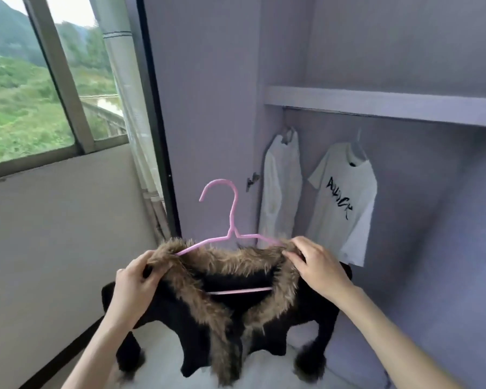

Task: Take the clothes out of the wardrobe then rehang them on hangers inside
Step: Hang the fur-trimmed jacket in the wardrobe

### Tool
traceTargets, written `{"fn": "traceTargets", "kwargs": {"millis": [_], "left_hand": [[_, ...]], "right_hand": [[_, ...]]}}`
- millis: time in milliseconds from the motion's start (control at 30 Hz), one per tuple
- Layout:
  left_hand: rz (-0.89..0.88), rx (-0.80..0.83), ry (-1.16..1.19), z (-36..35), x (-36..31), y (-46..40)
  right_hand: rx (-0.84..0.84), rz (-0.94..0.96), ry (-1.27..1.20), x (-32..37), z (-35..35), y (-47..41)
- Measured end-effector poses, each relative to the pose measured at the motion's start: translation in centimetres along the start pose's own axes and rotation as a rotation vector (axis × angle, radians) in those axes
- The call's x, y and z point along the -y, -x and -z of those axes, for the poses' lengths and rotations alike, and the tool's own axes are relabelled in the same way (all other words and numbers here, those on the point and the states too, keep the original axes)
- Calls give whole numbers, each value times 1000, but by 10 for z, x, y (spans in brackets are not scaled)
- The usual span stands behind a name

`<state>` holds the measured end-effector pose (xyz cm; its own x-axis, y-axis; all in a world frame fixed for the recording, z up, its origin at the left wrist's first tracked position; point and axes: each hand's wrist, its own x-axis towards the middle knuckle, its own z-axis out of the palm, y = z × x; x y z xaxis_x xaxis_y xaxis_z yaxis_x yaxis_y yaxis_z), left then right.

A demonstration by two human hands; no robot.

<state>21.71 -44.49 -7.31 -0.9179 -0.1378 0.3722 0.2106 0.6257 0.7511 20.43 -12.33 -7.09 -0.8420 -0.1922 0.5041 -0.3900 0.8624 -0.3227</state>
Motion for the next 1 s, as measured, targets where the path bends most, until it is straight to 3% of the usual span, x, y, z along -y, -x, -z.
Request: {"fn": "traceTargets", "kwargs": {"millis": [100,233,467,633,800,1000], "left_hand": [[-49,110,-73,-32,-1,-19],[-121,265,-213,-88,-3,-28],[-281,551,-132,-173,-50,-21],[-341,630,-99,-217,-89,-27],[-339,723,-79,-255,-103,-31],[-463,610,-78,-298,-132,-49]], "right_hand": [[-205,45,158,-5,17,24],[-289,-71,303,-20,29,61],[-284,-565,346,-59,53,122],[-243,-955,380,-97,75,117],[-229,-1108,321,-147,79,124],[-138,-1349,57,-200,84,130]]}}
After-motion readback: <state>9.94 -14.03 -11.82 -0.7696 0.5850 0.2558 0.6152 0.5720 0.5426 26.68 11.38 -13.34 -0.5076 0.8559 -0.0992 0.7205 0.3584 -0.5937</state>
